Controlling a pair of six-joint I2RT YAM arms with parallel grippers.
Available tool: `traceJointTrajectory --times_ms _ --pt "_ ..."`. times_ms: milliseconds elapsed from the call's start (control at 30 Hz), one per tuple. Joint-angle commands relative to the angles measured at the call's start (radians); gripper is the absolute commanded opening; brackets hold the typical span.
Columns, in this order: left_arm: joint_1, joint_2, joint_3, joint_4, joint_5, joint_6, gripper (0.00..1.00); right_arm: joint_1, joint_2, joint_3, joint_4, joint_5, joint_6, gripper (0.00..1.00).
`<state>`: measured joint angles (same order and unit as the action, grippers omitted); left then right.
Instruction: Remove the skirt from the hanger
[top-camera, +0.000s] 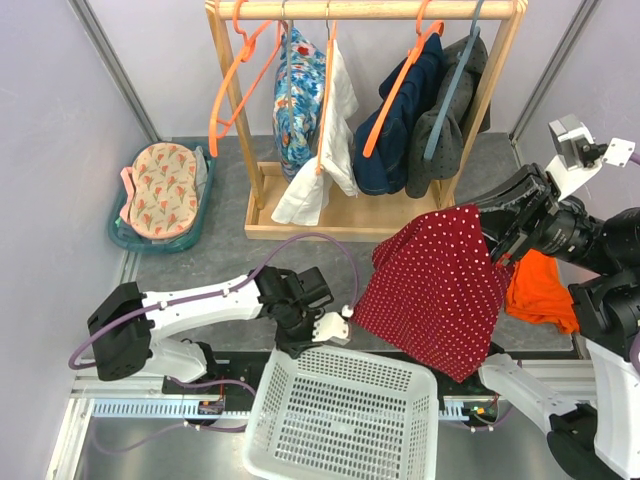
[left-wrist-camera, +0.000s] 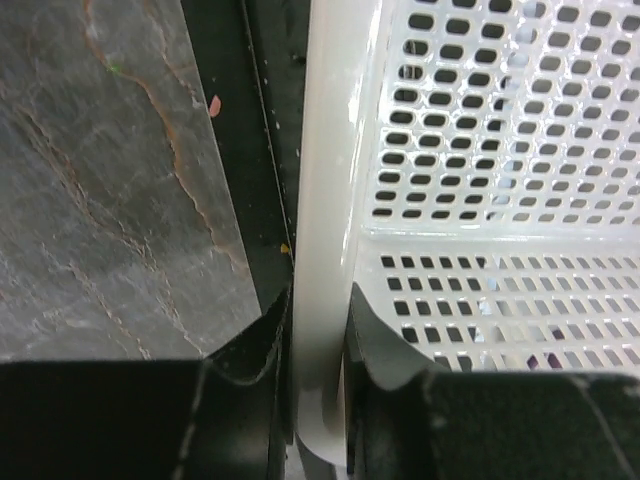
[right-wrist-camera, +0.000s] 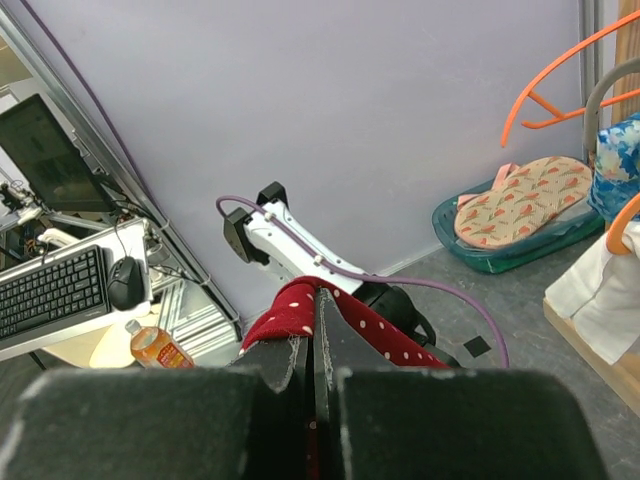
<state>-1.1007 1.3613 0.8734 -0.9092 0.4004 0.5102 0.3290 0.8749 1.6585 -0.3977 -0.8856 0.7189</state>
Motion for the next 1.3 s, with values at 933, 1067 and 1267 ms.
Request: traceJointTrajectory --times_ms 933,1067,1267 --pt "0.360 0.131 0.220 0.565 -0.548 0.312 0.50 0.067 0.119 -0.356 0.427 0.114 -0.017 0.00" --pt "0.401 0.150 0.234 0.578 -0.555 0.364 0.67 0.290 0.223 -0.322 0.196 0.330 -0.255 0.03" --pt "0.404 0.101 0.176 0.576 -0.546 0.367 0.94 0.550 0.387 -0.279 -0.051 0.667 -0.441 0.26"
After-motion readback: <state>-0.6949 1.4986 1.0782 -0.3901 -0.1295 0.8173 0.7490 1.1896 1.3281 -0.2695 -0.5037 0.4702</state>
